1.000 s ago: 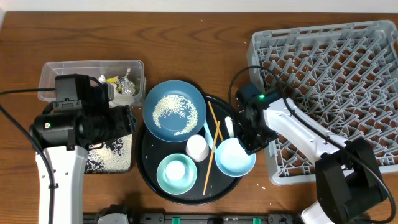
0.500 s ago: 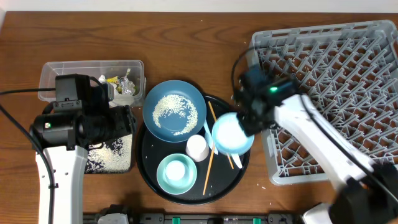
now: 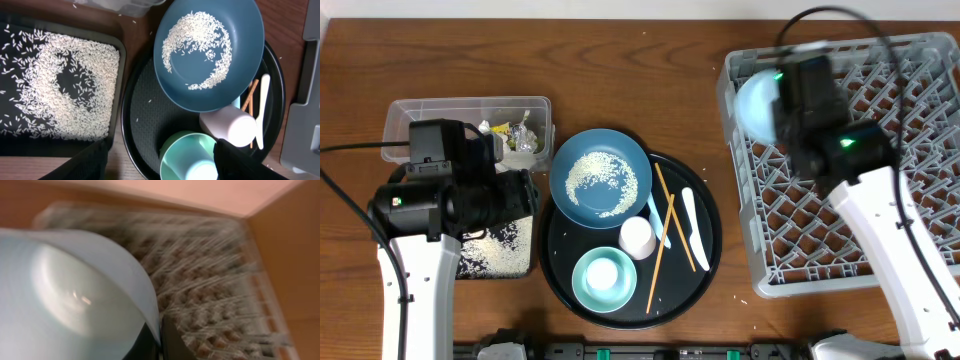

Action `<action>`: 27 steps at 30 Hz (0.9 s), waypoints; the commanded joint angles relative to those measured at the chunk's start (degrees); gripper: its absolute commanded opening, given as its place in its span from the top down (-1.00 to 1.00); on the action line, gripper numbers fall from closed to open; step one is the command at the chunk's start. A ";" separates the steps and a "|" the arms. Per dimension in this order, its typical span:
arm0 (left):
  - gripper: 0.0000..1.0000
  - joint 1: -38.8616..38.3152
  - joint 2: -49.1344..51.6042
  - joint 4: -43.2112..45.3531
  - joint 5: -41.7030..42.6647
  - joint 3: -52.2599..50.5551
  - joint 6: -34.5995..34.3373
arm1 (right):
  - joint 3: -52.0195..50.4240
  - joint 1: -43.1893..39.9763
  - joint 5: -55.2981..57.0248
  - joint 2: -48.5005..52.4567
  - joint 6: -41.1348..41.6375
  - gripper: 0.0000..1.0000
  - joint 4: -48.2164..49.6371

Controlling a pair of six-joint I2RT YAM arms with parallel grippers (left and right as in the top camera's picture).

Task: Sort waste into correct bins and load items into the dishwasher rack
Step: 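Lift the light-blue bowl with right gripper and carry it to the dish rack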

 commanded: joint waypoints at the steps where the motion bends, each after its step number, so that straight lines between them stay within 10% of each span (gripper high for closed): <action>1: -0.39 0.31 0.09 -0.20 -0.33 -0.04 -0.13 | 0.87 -4.92 12.31 0.24 -2.14 0.98 5.62; 27: -0.39 0.31 0.09 -0.20 -0.33 -0.04 -0.13 | 0.87 -32.81 18.64 21.49 -29.18 0.98 51.32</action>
